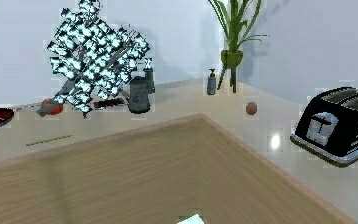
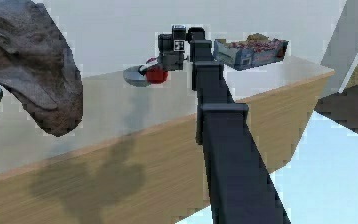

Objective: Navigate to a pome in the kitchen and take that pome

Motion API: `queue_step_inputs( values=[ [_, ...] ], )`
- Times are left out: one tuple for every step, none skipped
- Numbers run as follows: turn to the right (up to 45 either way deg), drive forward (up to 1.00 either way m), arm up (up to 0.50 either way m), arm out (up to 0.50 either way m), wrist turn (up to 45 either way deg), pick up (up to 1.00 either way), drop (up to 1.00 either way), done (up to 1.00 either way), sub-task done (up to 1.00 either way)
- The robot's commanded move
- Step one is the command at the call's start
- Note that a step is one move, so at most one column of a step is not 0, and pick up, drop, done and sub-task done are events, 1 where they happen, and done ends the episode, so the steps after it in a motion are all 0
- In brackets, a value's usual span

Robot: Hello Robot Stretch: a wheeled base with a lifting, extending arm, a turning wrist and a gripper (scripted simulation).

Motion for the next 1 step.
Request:
queue_step_inputs(
  values=[
    [0.0, 0.00, 0.00, 0.00, 0.0, 0.00, 0.00, 1.00, 0.00]
  ],
)
